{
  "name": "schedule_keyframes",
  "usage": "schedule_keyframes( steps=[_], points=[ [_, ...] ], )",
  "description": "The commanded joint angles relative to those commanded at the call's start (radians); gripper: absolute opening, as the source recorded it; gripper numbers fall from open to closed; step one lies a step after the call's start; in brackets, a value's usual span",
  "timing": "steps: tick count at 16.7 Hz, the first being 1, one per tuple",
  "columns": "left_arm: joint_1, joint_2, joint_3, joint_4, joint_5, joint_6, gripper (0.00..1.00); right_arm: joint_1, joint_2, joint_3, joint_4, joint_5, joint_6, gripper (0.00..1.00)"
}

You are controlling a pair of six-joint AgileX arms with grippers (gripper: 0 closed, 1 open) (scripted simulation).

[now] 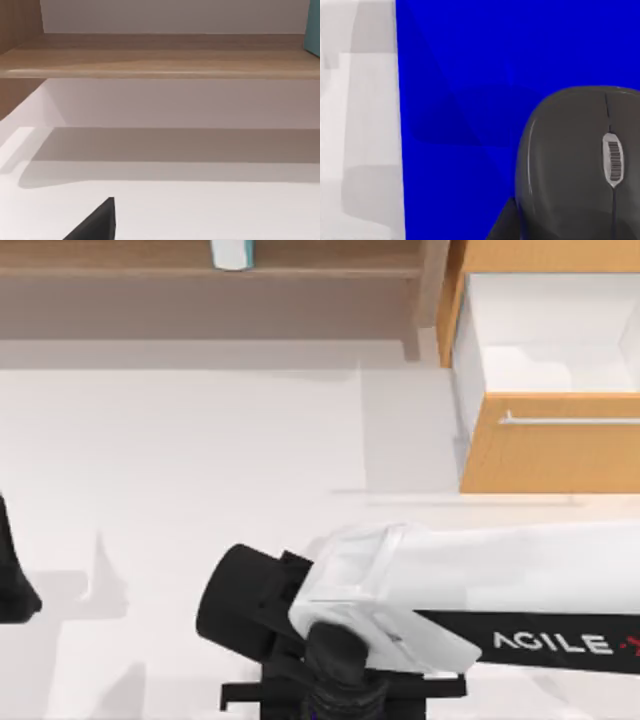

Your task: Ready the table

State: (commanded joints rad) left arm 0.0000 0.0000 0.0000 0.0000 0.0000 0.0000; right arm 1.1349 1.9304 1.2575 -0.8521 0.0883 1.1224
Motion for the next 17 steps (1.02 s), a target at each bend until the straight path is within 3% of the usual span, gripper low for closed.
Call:
schedule_keyframes(
  steps=[8,17],
  points=[
    [0.0,0.0,0.0,0.0,0.0,0.0,1.0,0.0,0.0,0.0,0.0,0.0,0.0,0.98],
    [0.0,0.0,0.0,0.0,0.0,0.0,1.0,-0.001,-0.001,0.0,0.0,0.0,0.0,1.0]
  ],
)
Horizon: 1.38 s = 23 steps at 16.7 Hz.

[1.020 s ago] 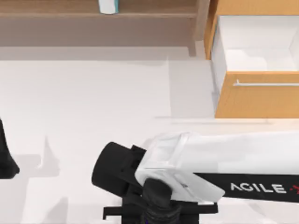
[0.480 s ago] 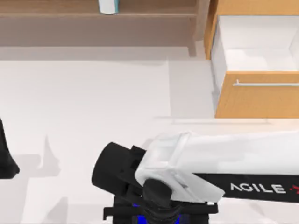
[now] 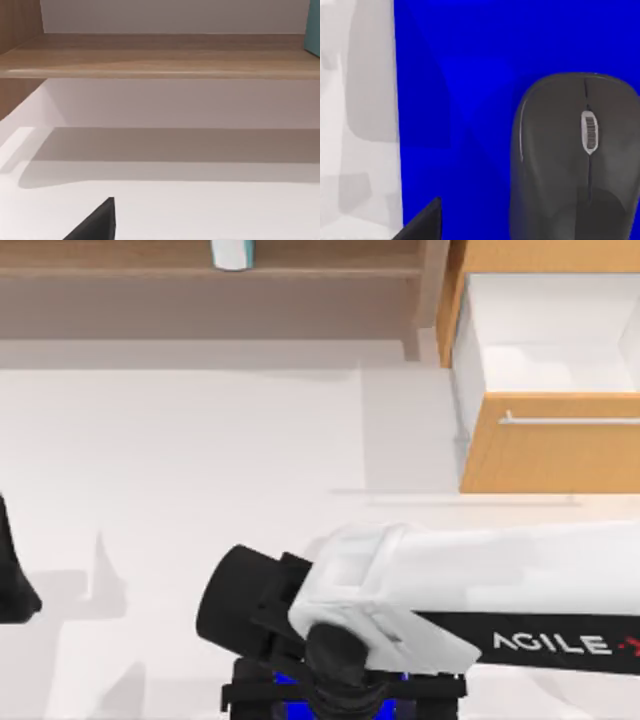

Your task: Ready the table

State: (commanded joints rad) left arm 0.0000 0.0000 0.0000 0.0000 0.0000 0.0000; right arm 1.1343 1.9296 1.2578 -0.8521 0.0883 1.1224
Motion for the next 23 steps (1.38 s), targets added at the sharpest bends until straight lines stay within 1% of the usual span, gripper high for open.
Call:
schedule_keyframes(
  steps=[2,4,6,9,14,23],
  points=[
    [0.0,0.0,0.0,0.0,0.0,0.0,1.0,-0.001,-0.003,-0.001,0.009,0.002,-0.009,1.0],
    [0.0,0.0,0.0,0.0,0.0,0.0,1.0,-0.009,-0.017,-0.011,0.055,0.011,-0.054,1.0],
    [0.0,0.0,0.0,0.0,0.0,0.0,1.0,-0.023,-0.036,-0.035,0.145,0.026,-0.141,1.0],
    [0.0,0.0,0.0,0.0,0.0,0.0,1.0,-0.056,-0.065,-0.096,0.339,0.056,-0.328,1.0],
    [0.0,0.0,0.0,0.0,0.0,0.0,1.0,-0.145,-0.106,-0.251,0.786,0.113,-0.763,1.0],
    [0.0,0.0,0.0,0.0,0.0,0.0,1.0,-0.384,-0.131,-0.625,1.727,0.207,-1.71,1.0]
  ],
)
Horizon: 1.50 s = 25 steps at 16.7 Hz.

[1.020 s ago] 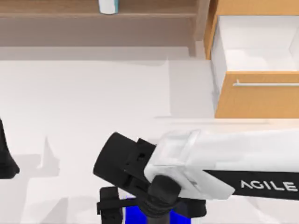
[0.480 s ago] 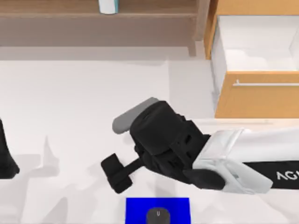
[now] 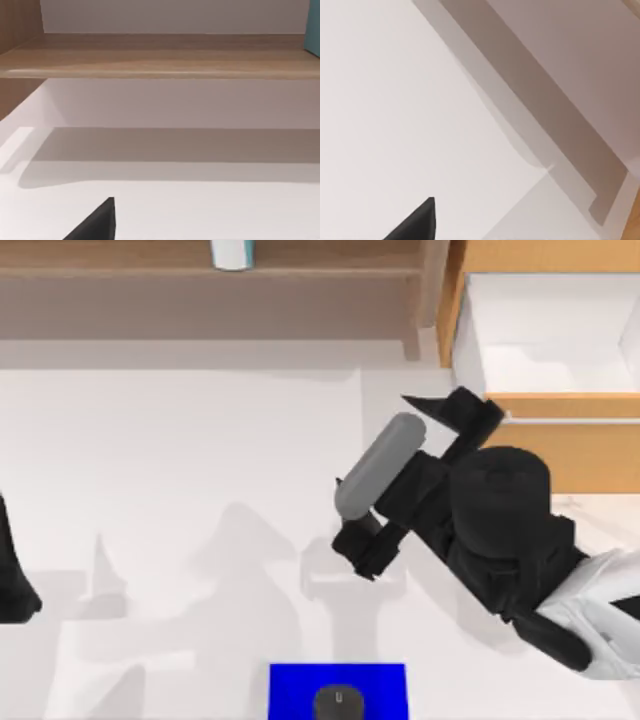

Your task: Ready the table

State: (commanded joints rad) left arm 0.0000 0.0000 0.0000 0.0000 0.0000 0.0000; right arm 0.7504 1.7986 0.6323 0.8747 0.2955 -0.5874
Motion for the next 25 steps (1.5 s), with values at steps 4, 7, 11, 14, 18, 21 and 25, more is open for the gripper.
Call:
schedule_keyframes(
  steps=[4,7,11,14,18,21,25],
  points=[
    [0.0,0.0,0.0,0.0,0.0,0.0,1.0,-0.127,0.034,-0.173,0.371,0.032,-0.395,1.0],
    [0.0,0.0,0.0,0.0,0.0,0.0,1.0,-0.227,0.082,-0.289,0.595,0.052,-0.643,1.0],
    [0.0,0.0,0.0,0.0,0.0,0.0,1.0,-0.347,0.147,-0.387,0.802,0.074,-0.877,1.0],
    [0.0,0.0,0.0,0.0,0.0,0.0,1.0,-0.398,0.176,-0.415,0.875,0.082,-0.959,1.0],
    [0.0,0.0,0.0,0.0,0.0,0.0,1.0,-0.404,0.179,-0.417,0.882,0.083,-0.968,1.0],
    [0.0,0.0,0.0,0.0,0.0,0.0,1.0,-0.402,0.184,-0.411,0.877,0.082,-0.967,1.0],
    [0.0,0.0,0.0,0.0,0.0,0.0,1.0,-0.431,0.192,-0.349,0.827,0.057,-0.968,1.0]
  ],
)
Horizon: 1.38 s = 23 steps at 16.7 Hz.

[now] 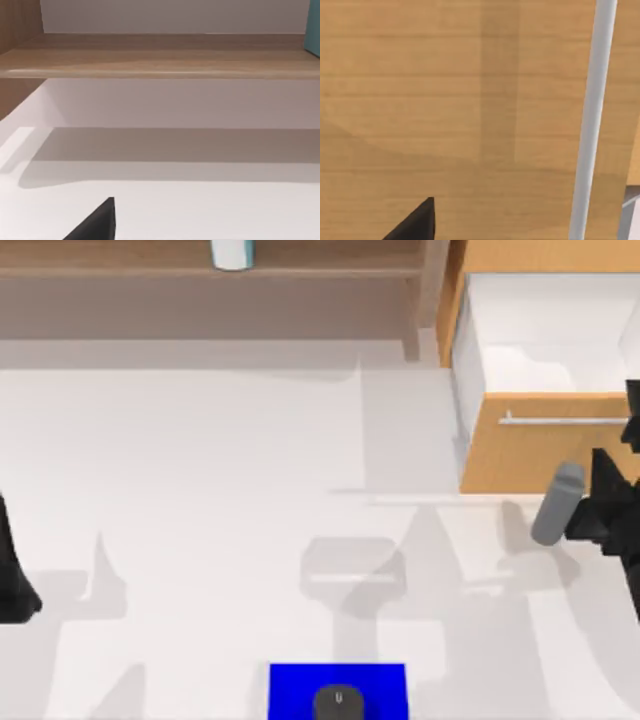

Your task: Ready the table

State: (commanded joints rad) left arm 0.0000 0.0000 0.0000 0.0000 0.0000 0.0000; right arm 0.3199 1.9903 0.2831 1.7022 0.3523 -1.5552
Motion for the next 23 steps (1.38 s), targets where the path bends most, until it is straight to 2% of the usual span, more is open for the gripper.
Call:
schedule_keyframes(
  steps=[6,19,23],
  points=[
    [0.0,0.0,0.0,0.0,0.0,0.0,1.0,-0.012,0.004,0.026,-0.022,-0.012,0.0,1.0],
    [0.0,0.0,0.0,0.0,0.0,0.0,1.0,-0.012,0.004,0.026,-0.022,-0.012,0.0,0.02],
    [0.0,0.0,0.0,0.0,0.0,0.0,1.0,-0.012,0.004,0.026,-0.022,-0.012,0.0,0.0]
  ],
)
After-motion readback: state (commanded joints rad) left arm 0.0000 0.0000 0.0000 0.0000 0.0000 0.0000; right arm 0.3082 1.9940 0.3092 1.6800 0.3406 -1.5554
